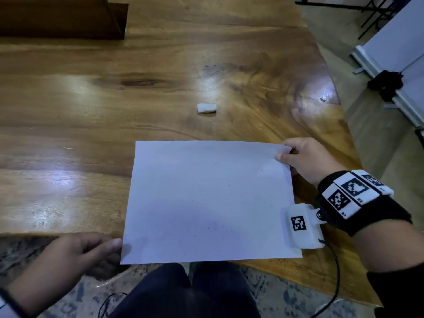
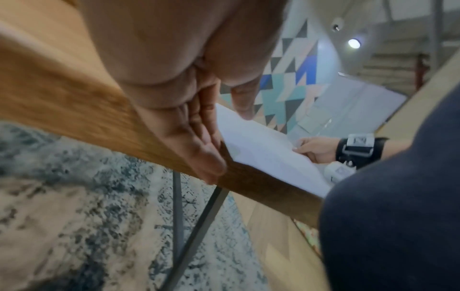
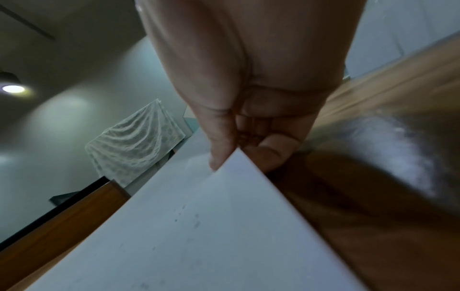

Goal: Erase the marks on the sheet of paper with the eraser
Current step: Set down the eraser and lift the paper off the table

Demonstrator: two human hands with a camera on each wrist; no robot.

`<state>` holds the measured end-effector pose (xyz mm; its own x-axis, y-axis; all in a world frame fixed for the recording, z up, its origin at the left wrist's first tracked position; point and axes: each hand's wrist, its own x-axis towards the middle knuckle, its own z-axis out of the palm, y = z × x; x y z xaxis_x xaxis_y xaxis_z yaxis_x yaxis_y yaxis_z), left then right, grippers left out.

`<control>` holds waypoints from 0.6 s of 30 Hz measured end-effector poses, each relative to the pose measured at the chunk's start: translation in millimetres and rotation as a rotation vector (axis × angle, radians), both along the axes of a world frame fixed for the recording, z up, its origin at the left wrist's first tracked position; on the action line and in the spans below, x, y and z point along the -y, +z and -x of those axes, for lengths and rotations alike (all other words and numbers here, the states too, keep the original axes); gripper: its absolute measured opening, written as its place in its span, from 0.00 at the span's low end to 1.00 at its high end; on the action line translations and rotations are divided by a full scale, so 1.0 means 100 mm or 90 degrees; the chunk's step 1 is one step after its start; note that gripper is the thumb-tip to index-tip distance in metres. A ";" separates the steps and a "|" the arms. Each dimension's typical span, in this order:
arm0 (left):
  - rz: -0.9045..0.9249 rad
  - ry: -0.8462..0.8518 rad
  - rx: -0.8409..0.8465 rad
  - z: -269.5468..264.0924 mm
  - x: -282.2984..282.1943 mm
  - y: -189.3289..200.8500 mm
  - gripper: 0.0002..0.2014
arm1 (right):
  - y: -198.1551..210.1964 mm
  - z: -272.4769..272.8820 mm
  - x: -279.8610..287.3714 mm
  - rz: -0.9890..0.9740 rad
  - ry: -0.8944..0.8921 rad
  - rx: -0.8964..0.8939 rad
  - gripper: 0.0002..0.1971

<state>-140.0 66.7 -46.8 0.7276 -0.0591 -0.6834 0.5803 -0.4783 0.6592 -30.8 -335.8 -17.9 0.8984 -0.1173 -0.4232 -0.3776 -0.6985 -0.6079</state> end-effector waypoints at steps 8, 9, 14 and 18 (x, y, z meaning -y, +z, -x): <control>0.168 0.143 0.018 0.03 0.14 0.01 0.41 | 0.07 -0.10 -0.24 -0.021 0.137 0.007 0.06; 0.189 0.165 0.018 0.06 0.12 0.01 0.41 | 0.07 -0.12 -0.29 -0.023 0.161 0.010 0.06; 0.259 0.281 0.064 0.35 -0.07 -0.02 0.40 | 0.18 -0.21 -0.58 -0.045 0.252 0.020 0.10; 0.299 0.369 0.070 0.72 -0.33 -0.04 0.38 | 0.21 -0.18 -1.04 -0.075 0.356 0.034 0.11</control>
<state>-211.7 99.2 -50.9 0.7933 0.0868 -0.6026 0.5725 0.2300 0.7870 -12.6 -231.9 3.2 0.8308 0.4274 -0.3564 0.0635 -0.7090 -0.7023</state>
